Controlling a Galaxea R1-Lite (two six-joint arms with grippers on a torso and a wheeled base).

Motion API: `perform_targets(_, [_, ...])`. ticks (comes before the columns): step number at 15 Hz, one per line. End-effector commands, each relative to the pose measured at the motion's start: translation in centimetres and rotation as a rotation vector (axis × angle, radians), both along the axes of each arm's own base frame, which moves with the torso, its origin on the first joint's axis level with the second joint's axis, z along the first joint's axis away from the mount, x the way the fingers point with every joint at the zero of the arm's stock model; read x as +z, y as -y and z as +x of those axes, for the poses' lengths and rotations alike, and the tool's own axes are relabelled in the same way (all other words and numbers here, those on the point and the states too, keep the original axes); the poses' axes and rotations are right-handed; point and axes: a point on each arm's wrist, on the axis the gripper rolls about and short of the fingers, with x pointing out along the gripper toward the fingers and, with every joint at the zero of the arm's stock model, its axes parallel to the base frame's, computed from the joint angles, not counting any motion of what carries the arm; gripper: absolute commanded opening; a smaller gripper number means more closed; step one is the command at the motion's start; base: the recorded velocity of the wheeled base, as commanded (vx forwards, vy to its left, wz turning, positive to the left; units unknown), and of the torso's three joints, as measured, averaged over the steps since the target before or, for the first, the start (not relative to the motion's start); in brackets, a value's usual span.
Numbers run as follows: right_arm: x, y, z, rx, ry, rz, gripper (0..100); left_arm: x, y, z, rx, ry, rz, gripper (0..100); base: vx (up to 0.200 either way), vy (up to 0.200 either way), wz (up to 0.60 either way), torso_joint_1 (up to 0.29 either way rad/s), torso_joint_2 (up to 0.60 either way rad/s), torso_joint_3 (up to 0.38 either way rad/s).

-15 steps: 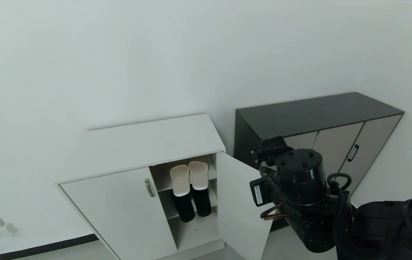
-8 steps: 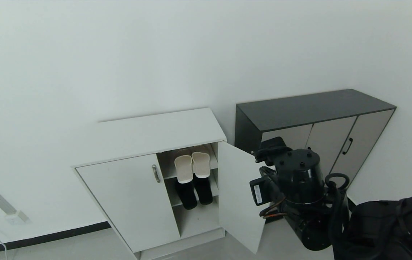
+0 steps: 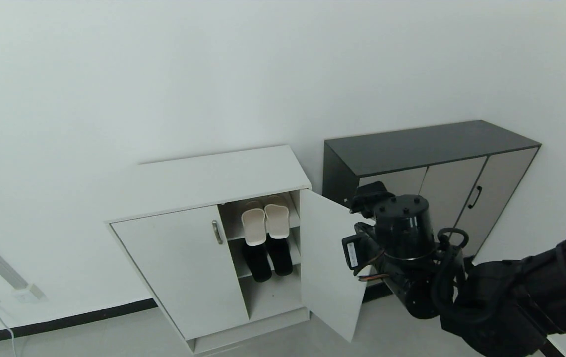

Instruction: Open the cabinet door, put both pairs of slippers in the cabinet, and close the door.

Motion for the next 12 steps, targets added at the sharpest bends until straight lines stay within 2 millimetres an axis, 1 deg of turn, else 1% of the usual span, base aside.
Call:
perform_targets(1, [0.9, 1.0, 3.1, -0.040, 0.016, 0.032, 0, 0.0, 0.0, 0.0, 0.001, 0.001, 0.000, 0, 0.000, 0.000, 0.00, 0.000, 0.00, 0.000])
perform_targets(2, [1.2, 1.4, 4.6, -0.067, 0.016, 0.033, 0, 0.0, 0.0, 0.0, 0.001, 0.001, -0.002, 0, 0.000, 0.000, 0.00, 0.000, 0.00, 0.000])
perform_targets(4, [1.2, 1.9, 6.4, -0.094, 0.010, 0.034, 0, 0.0, 0.0, 0.0, 0.001, 0.001, 0.000, 0, 0.000, 0.000, 0.00, 0.000, 0.00, 0.000])
perform_targets(6, [0.8, 2.2, 8.3, -0.112, 0.011, 0.041, 0, 0.0, 0.0, 0.0, 0.001, 0.001, -0.002, 0, 0.000, 0.000, 0.00, 0.000, 0.00, 0.000])
perform_targets(10, [-0.5, 3.1, 10.5, -0.102, -0.044, 0.034, 0, 0.0, 0.0, 0.0, 0.001, 0.001, 0.003, 0, 0.000, 0.000, 0.00, 0.000, 0.00, 0.000])
perform_targets(12, [-1.6, 3.5, 12.0, -0.124, -0.059, 0.029, 0, 0.0, 0.0, 0.0, 0.001, 0.001, 0.003, 0, 0.000, 0.000, 0.00, 0.000, 0.00, 0.000])
